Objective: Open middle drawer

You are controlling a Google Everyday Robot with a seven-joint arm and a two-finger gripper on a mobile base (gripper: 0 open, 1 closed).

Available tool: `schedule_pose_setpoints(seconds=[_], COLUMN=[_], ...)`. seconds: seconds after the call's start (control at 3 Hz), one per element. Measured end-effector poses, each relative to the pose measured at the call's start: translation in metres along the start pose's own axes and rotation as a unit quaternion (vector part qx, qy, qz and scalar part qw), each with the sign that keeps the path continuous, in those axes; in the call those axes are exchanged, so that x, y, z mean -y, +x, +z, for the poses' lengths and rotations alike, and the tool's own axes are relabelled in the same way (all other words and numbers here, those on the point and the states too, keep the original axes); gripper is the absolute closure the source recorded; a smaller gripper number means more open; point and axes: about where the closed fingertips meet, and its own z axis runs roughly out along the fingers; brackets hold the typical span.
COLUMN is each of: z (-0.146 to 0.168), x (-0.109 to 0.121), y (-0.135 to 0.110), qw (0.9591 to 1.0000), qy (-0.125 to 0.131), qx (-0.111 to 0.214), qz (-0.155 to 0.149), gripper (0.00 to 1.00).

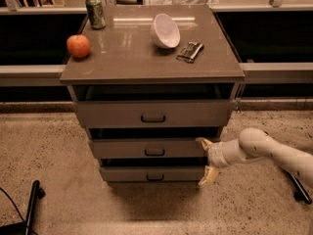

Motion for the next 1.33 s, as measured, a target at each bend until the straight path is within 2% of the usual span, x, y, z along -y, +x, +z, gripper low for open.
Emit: schedule_pose_setpoints(seconds=[0.33, 0.67, 1.33], z=[0.008, 0.017, 0.036], x=[0.014, 0.027, 0.049], y=[0.004, 0.011, 0.032], qw=[0.9998, 0.9997, 0.9993], qy=[-0.001, -0.003, 0.017], qx=[-0.005, -0.011, -0.029], qz=[-0.018, -0.022, -0.015], gripper=[0.00, 0.00, 0.03])
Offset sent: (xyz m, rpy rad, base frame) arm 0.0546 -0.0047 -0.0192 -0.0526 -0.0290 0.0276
